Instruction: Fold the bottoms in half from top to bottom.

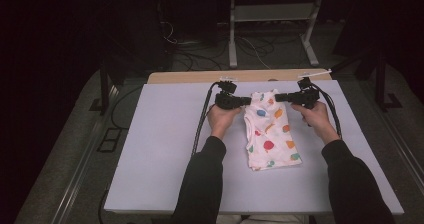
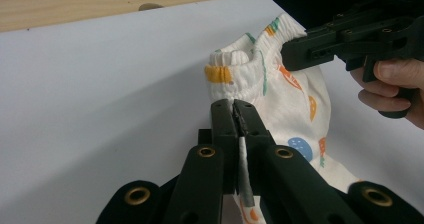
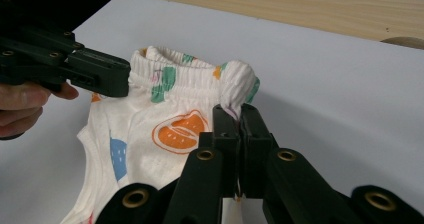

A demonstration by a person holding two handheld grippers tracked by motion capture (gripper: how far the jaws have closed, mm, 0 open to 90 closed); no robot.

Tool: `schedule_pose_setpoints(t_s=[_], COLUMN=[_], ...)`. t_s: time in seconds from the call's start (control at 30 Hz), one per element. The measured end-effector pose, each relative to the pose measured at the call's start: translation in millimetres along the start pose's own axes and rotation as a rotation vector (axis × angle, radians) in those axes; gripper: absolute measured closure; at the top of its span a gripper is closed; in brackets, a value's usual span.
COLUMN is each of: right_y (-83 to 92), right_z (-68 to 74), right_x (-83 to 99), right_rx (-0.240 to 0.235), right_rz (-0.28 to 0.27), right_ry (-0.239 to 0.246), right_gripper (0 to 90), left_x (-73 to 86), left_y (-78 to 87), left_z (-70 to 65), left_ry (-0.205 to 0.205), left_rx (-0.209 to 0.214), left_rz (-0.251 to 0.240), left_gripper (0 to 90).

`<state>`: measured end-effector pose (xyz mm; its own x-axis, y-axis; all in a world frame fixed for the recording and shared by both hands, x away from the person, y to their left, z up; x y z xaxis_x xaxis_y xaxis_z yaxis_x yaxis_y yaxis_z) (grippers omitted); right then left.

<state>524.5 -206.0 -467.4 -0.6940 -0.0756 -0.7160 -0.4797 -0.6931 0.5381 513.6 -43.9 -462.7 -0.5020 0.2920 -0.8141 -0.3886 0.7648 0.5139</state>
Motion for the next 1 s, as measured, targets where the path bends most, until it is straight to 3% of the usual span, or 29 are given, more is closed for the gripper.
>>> schedule_pose_setpoints(t_s=[0.3, 1.0], right_y=[9.3, 28.9], right_z=[2.0, 14.9], right_x=[7.8, 26.9], right_rx=[-0.030, -0.060], right_rz=[-0.025, -0.052], right_ry=[0.015, 0.024], right_gripper=[87.0, 86.9], left_x=[-3.8, 8.6], left_y=[3.4, 9.2], left_z=[-11.4, -30.0], left_ry=[-0.038, -0.048], left_rx=[0.002, 0.052], left_rz=[0.003, -0.028], left_gripper=[87.3, 87.2])
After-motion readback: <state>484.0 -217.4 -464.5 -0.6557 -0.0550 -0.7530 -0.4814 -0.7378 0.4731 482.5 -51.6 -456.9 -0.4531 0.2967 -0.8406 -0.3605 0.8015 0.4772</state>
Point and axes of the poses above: each handheld gripper's, and its own axes: y roughly backward along the jaws, x roughly out of its underside, z roughly to its left, the point moved 9 cm from there along -y, roughly forward along the jaws, and after that the axes turned 7 degrees about -y, right-handed, at the moved point
